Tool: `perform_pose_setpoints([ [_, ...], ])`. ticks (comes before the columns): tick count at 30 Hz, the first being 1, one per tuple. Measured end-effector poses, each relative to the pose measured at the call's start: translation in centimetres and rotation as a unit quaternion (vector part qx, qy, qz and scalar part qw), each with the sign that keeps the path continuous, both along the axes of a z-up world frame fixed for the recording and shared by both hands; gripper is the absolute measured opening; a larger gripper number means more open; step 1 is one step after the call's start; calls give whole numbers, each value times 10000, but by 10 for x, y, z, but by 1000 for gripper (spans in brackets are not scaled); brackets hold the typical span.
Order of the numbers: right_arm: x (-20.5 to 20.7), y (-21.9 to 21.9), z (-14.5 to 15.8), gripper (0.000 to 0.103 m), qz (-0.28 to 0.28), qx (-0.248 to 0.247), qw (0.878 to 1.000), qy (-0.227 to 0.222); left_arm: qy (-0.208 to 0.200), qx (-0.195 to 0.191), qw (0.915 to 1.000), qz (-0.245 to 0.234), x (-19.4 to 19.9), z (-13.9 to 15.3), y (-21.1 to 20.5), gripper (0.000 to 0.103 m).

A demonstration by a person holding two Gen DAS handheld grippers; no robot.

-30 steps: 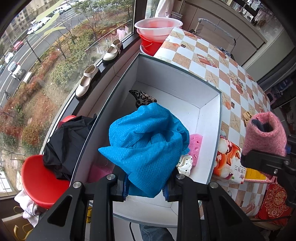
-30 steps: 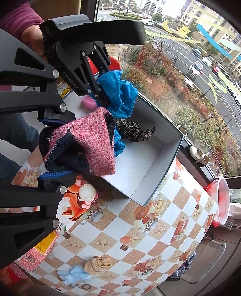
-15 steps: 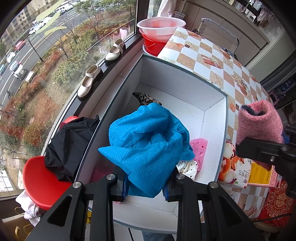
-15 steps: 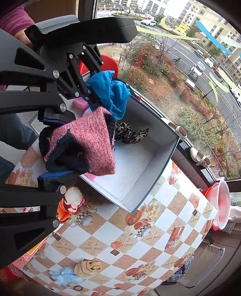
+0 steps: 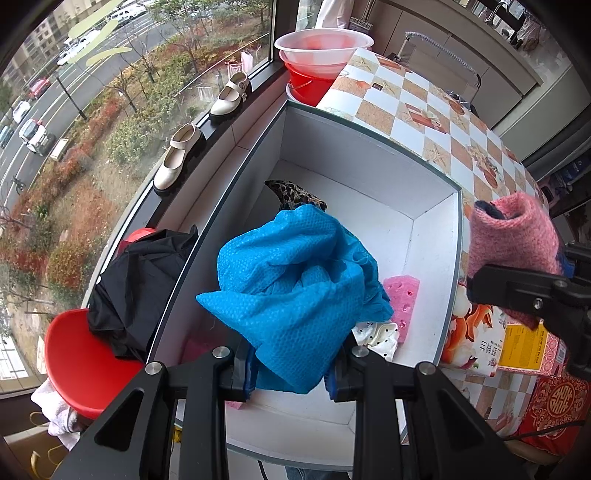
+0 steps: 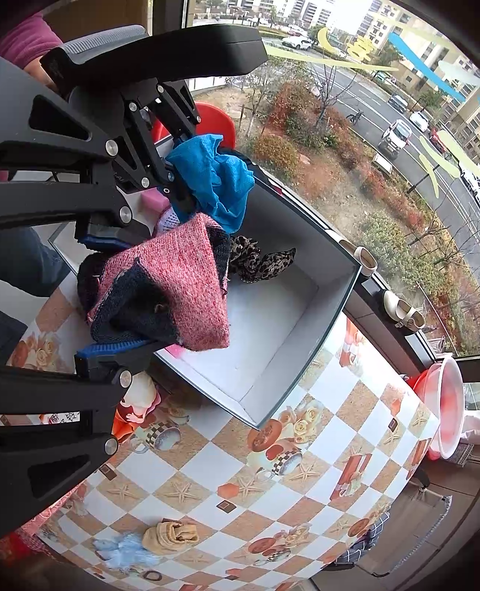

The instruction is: Organize soft objects

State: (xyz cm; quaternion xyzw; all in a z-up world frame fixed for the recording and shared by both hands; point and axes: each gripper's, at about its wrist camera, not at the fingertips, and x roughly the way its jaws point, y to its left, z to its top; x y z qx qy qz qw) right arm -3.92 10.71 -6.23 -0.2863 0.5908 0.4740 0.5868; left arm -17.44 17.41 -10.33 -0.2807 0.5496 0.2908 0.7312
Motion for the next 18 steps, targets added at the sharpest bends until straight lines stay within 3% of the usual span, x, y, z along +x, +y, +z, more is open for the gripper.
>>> perform_pose_setpoints([
  [10, 3, 8, -3, 39, 6, -11, 10000, 3, 25, 28, 10000, -6, 4, -2, -1, 34],
  [11, 3, 8, -3, 39, 12, -8, 10000, -4, 23, 25, 10000, -2, 5, -2, 0, 42],
  [12, 3, 9, -3, 39, 16, -3, 10000, -8, 28, 46, 10000, 18, 4, -2, 0, 57],
  [14, 4, 12, -4, 47, -12, 0, 10000, 22, 96, 196, 9997, 56, 5, 0, 1, 79],
  [16, 7, 13, -4, 55, -103, 15, 9999, 48, 183, 362, 9991, 97, 4, 3, 1, 81],
  [18, 11, 13, -4, 79, -218, 7, 9997, 49, 271, 329, 9990, 134, 4, 2, 4, 81],
])
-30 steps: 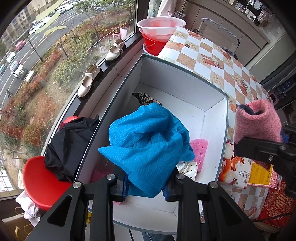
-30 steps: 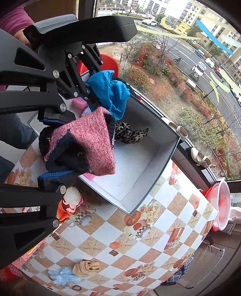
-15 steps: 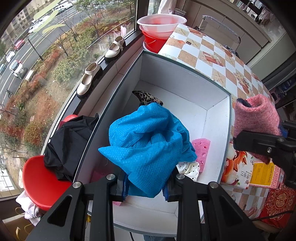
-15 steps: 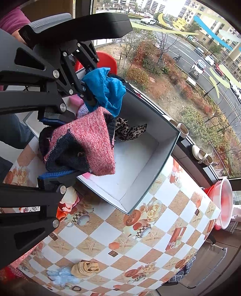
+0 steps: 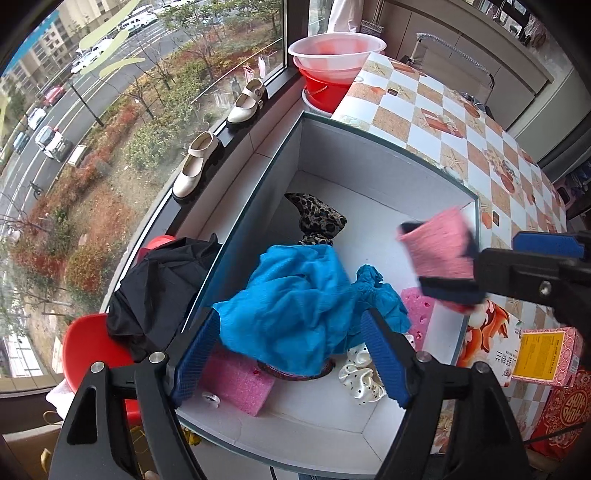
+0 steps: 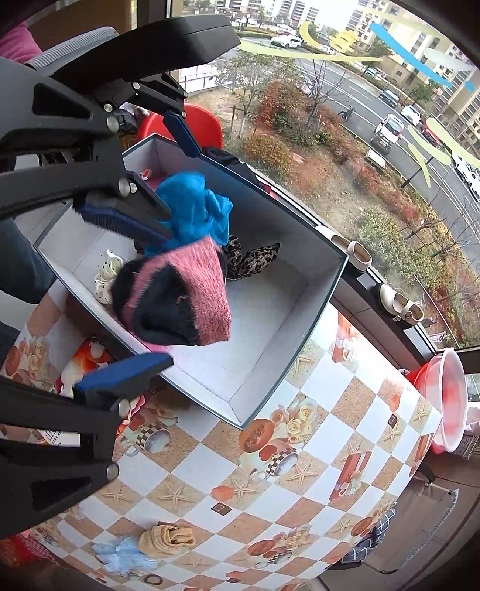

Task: Organize soft objects
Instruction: 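Open both tools to drop the blue cloth and knitted cap into the box, then move both open tools over the table toward the beige cap and blue fluff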

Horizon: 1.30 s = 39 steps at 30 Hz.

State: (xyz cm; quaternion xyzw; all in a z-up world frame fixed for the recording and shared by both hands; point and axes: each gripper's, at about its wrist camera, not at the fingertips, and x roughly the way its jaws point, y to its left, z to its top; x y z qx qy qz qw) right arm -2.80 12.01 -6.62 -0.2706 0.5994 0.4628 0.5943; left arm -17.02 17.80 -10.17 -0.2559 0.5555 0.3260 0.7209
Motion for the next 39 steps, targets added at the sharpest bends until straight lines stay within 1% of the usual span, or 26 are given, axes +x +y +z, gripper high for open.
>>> perform_pose_setpoints([
  [3, 7, -2, 1, 80, -144, 3, 9999, -4, 52, -126, 9999, 62, 1, -2, 4, 81],
  [7, 18, -10, -1, 80, -371, -101, 9993, 16, -3, -270, 9996, 62, 2, 0, 4, 81],
  [10, 27, -21, -5, 103, -594, -211, 9978, 207, -34, -405, 9991, -87, 8, 3, 0, 81],
  [12, 32, -31, -5, 103, -736, -172, 9965, 367, -72, -448, 9987, -222, 14, 7, -6, 81],
  [17, 42, -59, 6, 103, -967, -128, 9937, 550, -203, -614, 9963, -557, 35, 20, -21, 81],
  [20, 51, -83, 16, 103, -1209, 6, 9900, 723, -232, -690, 9942, -788, 49, 27, -32, 81],
  [23, 62, -111, 32, 103, -1453, 146, 9863, 770, -210, -646, 9917, -1095, 67, 34, -46, 81],
  [28, 88, -170, 59, 103, -2051, 340, 9745, 842, -181, -683, 9856, -1535, 96, 39, -71, 82],
  [33, 121, -231, 82, 103, -2684, 484, 9603, 583, -119, -749, 9786, -1913, 127, 39, -98, 82],
  [36, 147, -268, 80, 103, -3129, 372, 9482, 410, -79, -745, 9745, -2116, 144, 39, -114, 82],
  [39, 173, -305, 64, 103, -3579, 192, 9329, 347, -20, -783, 9714, -2242, 158, 37, -127, 82],
])
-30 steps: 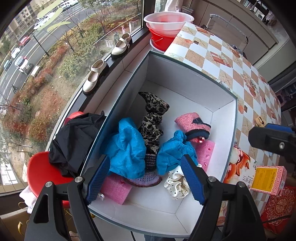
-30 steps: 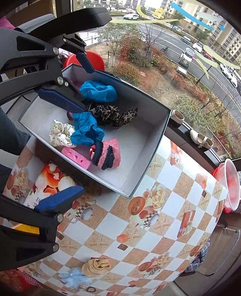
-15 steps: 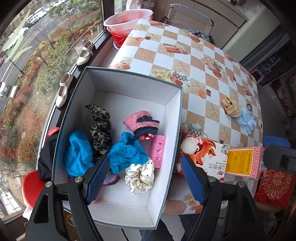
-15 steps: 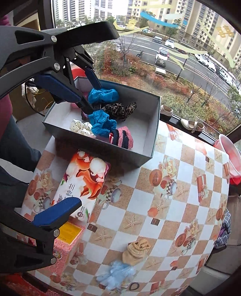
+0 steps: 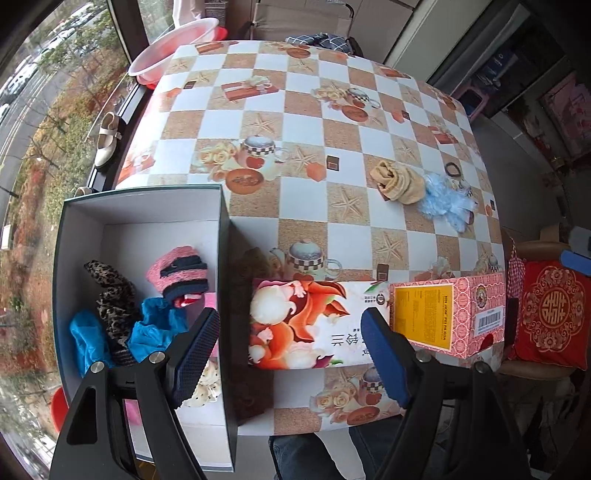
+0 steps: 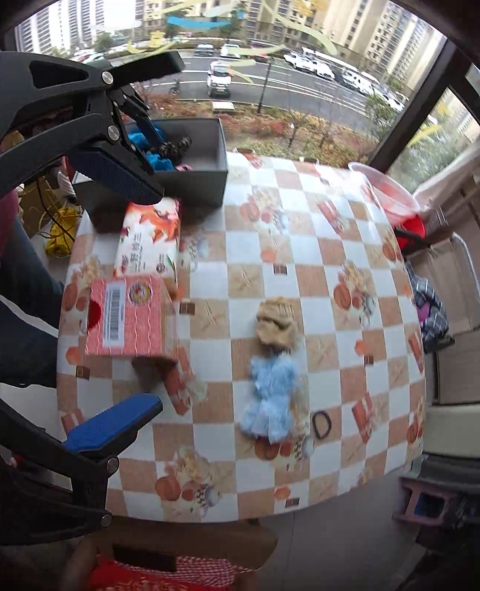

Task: Organize soft objects
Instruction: 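Move both open tools over the table toward the beige cap and blue fluff, then grasp the beige knitted cap with the left tool while the right tool grasps the blue fluff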

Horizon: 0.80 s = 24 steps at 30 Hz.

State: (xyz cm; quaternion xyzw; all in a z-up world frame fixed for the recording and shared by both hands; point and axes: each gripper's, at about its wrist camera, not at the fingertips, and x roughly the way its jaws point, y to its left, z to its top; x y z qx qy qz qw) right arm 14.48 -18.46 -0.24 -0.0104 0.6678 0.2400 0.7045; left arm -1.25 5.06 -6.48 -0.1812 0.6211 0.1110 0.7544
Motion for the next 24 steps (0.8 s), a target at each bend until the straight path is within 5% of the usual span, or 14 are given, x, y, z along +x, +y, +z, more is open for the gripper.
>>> perform_pose_setpoints([
  [11, 65, -75, -105, 103, -710, -554, 9932, 734, 496, 31, 9988, -48, 32, -20, -19, 82],
  [18, 100, -67, -156, 103, -495, -756, 9907, 1013, 760, -434, 9962, 28, 73, -37, -18, 82],
  [24, 130, -34, -169, 103, -81, -672, 9954, 683, 784, -691, 9943, -207, 131, -52, -30, 82],
])
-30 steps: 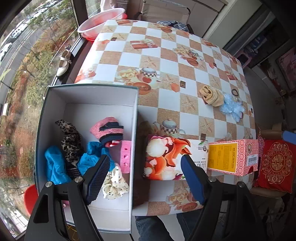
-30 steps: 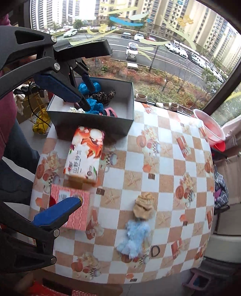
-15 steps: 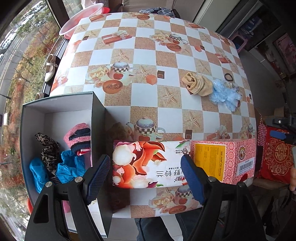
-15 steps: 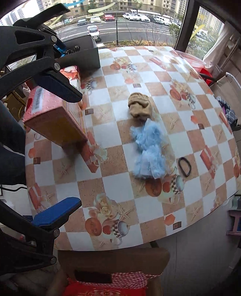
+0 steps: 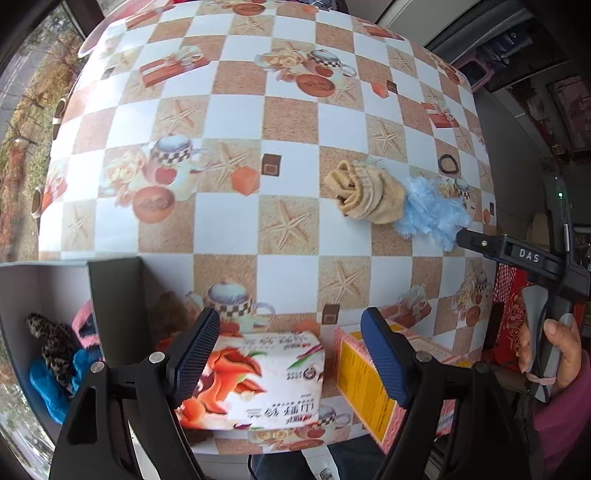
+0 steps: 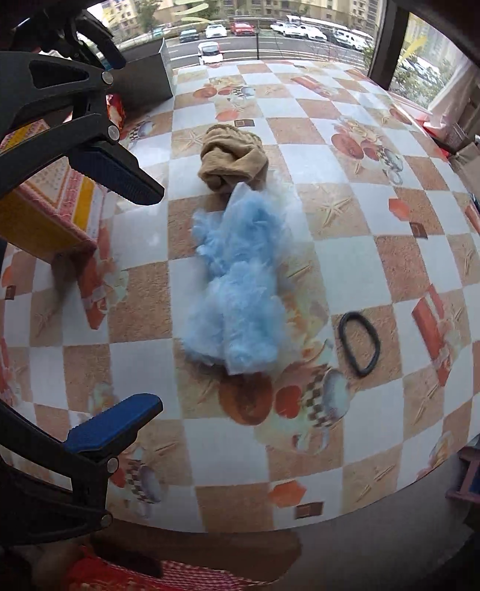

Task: Organize soft objects
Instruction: 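Grasp the beige knitted cap with the left tool while the right tool grasps the blue fluff, then lift and carry the beige cap and blue fluff over the white box with both tools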

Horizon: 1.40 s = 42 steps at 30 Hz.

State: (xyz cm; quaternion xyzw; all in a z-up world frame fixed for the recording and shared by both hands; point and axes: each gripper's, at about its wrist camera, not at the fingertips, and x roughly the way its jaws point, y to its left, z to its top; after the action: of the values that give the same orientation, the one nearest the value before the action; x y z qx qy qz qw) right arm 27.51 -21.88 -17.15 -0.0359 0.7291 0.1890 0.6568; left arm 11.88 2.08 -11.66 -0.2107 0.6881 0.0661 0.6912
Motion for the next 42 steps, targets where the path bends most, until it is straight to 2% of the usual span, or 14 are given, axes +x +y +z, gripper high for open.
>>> perform_pose_setpoints([
  [3, 7, 26, -8, 103, 705, -148, 9970, -272, -28, -250, 9996, -151, 32, -14, -10, 82],
  [7, 8, 49, -20, 103, 1558, -368, 9849, -654, -23, -251, 9995, -214, 72, -37, -23, 82],
  [13, 3, 64, -49, 103, 2316, -498, 9682, -810, 170, -270, 9994, -113, 110, -81, -34, 82],
  [19, -3, 60, -59, 103, 2420, -575, 9635, -986, 442, -169, 9989, -41, 121, -112, -38, 82],
  [26, -9, 64, -61, 103, 2451, -634, 9625, -973, 576, 309, 9969, -438, 135, -116, -57, 85],
  [28, -5, 68, -62, 103, 2351, -558, 9661, -910, 514, 371, 9965, -541, 136, -115, -63, 81],
  [29, -3, 66, -61, 101, 2285, -501, 9682, -887, 434, 358, 9966, -605, 137, -112, -66, 72],
  [30, -2, 64, -60, 94, 2241, -484, 9691, -909, 352, 297, 9965, -699, 137, -109, -69, 56],
  [31, -1, 61, -57, 89, 2222, -500, 9688, -978, 320, 226, 9961, -788, 138, -108, -74, 49],
  [32, 0, 58, -54, 76, 2220, -493, 9681, -1048, 304, 207, 9956, -861, 138, -107, -77, 40],
  [34, 0, 52, -48, 52, 2223, -406, 9676, -1130, 227, 276, 9948, -953, 139, -103, -84, 33],
  [35, 1, 49, -46, 32, 2200, -327, 9686, -1108, 176, 268, 9949, -953, 139, -101, -86, 30],
  [36, 3, 45, -45, 25, 2132, -236, 9712, -1034, 127, 223, 9952, -940, 139, -99, -87, 28],
  [42, 7, 12, -28, 25, 1467, 347, 9845, -892, -185, 387, 9918, -1204, 135, -72, -103, 28],
])
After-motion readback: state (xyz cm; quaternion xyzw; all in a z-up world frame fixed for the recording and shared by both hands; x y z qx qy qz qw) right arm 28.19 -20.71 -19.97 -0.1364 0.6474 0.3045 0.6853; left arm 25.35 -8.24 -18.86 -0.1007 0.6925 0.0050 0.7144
